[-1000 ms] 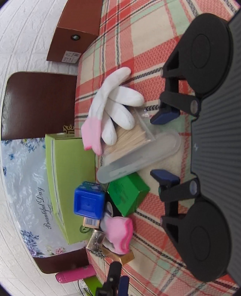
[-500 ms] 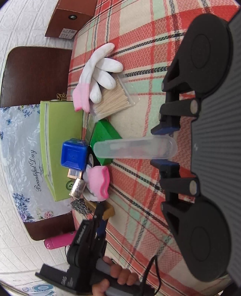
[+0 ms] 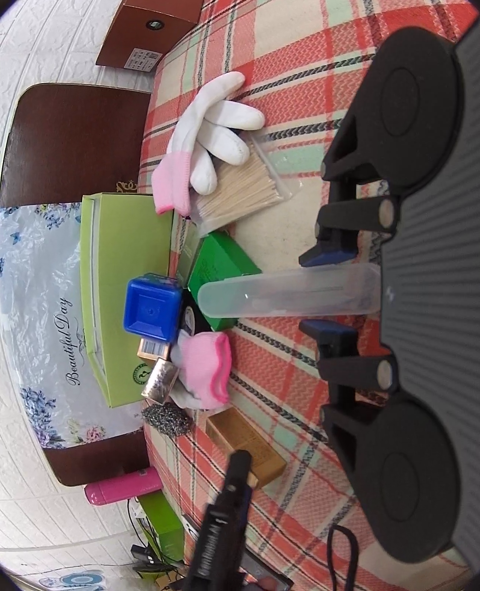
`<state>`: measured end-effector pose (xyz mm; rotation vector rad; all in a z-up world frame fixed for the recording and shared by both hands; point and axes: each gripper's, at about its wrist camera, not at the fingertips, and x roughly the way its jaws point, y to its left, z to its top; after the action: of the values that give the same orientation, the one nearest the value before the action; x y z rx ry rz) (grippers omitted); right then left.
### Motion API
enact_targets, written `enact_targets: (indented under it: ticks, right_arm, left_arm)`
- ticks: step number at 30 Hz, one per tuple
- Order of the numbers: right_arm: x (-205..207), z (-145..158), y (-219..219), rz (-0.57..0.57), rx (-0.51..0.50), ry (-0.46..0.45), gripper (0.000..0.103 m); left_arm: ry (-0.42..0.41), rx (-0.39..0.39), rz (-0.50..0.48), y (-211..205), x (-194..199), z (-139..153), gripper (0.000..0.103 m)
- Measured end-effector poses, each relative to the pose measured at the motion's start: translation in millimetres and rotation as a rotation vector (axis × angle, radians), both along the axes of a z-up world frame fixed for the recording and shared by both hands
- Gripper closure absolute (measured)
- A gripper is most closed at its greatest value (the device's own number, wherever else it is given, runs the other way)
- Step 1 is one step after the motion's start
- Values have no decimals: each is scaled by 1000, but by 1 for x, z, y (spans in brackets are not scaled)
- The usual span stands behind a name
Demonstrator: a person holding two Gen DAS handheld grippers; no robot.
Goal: Organize objects
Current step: 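Carry the gold box and tube into the green box and release both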
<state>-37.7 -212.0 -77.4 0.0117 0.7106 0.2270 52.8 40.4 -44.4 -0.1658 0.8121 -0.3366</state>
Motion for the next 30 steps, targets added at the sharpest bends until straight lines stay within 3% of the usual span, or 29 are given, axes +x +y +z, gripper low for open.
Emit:
enact_targets:
  ticks: [1,3,14,17,19,21,26,30]
  right_arm:
    - [-1,-1,-1,-2,2,-2,72]
    - [-1,-2,-2,-7,13,-2,72]
    - [10,-3,7,16,-5,1,55]
    - [10,-4,9,20,-15,-8,52]
    - [9,-5,9,22,-25,-18,60]
    - [8,-4,6,9,-20,-27,76]
    - [5,-1,-4,-7,44,-35,76]
    - [-4,16,-13,-10,100,-104,76]
  left_arm:
    - [4,11,-18,-3,3,0,53]
    - [12,30,-53,-10,5,-2,69]
    - [33,36,-45,-14,12,-15,69]
    - [29,51,-50,-16,13,-14,78]
    - [31,44,-53,-15,11,-14,79]
    - [33,36,-60,-13,6,-11,79]
    - [-7,30,-99,-6,-10,5,79]
    - [-78,-2,-137,0,-15,32,79]
